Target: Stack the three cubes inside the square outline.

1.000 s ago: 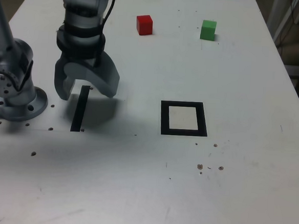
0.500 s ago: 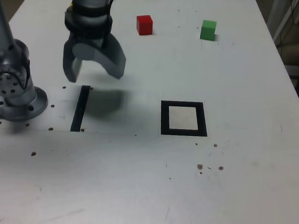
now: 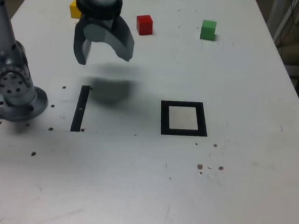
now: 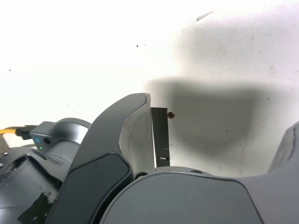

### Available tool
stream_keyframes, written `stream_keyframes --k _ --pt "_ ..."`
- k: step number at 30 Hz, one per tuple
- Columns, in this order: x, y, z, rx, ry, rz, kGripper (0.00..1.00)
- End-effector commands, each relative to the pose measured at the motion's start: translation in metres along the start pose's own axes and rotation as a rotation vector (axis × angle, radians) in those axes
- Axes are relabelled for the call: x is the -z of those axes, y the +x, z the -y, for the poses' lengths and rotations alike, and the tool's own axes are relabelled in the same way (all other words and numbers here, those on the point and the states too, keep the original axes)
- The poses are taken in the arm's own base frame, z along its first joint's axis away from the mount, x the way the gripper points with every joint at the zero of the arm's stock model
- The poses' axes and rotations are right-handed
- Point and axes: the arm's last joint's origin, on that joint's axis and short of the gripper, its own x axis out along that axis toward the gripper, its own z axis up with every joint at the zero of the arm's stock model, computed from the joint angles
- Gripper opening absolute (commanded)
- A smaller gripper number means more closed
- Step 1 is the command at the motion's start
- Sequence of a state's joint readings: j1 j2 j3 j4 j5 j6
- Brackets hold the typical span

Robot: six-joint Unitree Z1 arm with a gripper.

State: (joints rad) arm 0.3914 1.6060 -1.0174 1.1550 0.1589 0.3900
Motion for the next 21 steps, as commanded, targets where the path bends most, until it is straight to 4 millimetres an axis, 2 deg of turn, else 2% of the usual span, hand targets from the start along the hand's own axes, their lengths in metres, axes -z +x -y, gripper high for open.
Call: stream_keyframes --k 1,21 --pt "-0.004 -0.002 -0.007 -0.002 -0.006 -0.005 0.98" --pt "-0.035 -0.004 -0.081 0.006 -0.066 -0.031 0.98"
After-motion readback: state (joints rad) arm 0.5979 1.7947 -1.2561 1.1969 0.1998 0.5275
